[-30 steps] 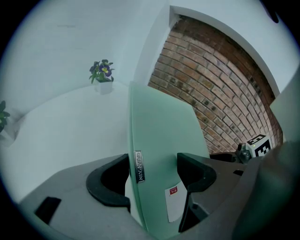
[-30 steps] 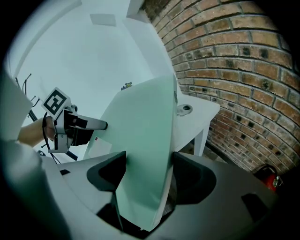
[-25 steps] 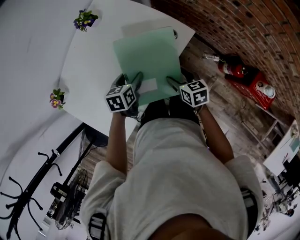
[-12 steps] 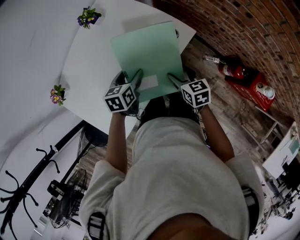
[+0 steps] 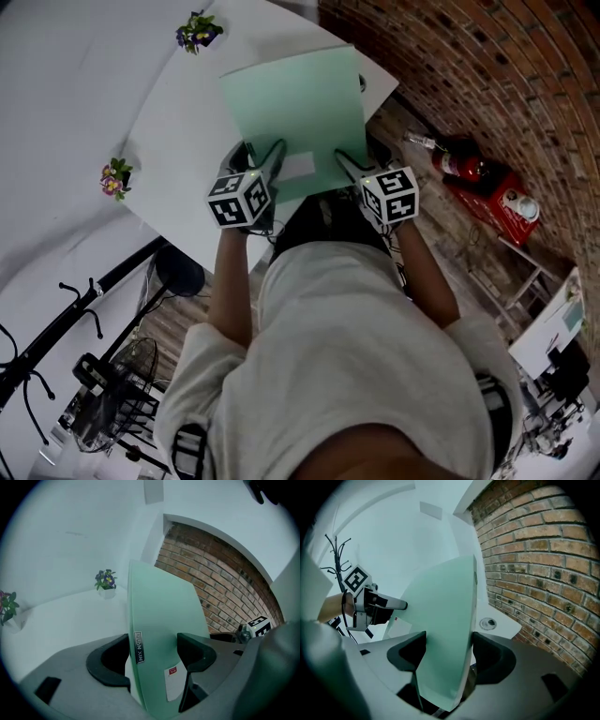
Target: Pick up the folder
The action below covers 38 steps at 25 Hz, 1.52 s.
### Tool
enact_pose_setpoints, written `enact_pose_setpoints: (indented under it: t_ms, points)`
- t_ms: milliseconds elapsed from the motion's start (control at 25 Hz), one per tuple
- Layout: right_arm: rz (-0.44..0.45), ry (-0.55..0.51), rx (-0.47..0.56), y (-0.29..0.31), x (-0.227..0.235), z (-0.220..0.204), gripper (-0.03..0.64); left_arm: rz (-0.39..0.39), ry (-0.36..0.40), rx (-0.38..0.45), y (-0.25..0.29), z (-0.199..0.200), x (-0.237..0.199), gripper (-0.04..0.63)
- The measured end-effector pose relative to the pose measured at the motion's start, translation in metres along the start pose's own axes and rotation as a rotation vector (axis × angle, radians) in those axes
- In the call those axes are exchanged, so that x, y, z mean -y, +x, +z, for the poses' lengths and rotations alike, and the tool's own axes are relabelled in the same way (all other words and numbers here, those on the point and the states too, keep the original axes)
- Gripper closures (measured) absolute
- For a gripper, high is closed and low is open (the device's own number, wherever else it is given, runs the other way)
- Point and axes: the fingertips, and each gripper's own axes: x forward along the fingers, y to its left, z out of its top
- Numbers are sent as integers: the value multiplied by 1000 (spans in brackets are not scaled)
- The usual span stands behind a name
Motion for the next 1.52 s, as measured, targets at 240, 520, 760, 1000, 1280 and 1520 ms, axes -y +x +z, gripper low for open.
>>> enact_pose_setpoints:
  t_ms: [240, 520, 760, 1000, 1280, 1520]
  points:
    - [-11, -38, 40, -5, -1, 18, 305, -2, 1, 52, -7, 14, 2, 267]
    - [-20, -49, 65, -14, -1, 29, 305, -6, 26, 93, -15, 27, 10, 268]
    - [-35, -66, 107, -21, 2, 43, 305, -17, 73, 147, -21, 44, 18, 268]
    - [-40, -84, 141, -28, 0, 59, 305, -16, 99, 179, -31, 60, 23, 267]
    - [-46, -118, 194, -35, -1, 84, 305, -17, 130, 244, -43, 84, 28, 267]
    - [-54, -134, 221, -36, -3, 99, 305, -11, 159, 281, -49, 99, 28, 267]
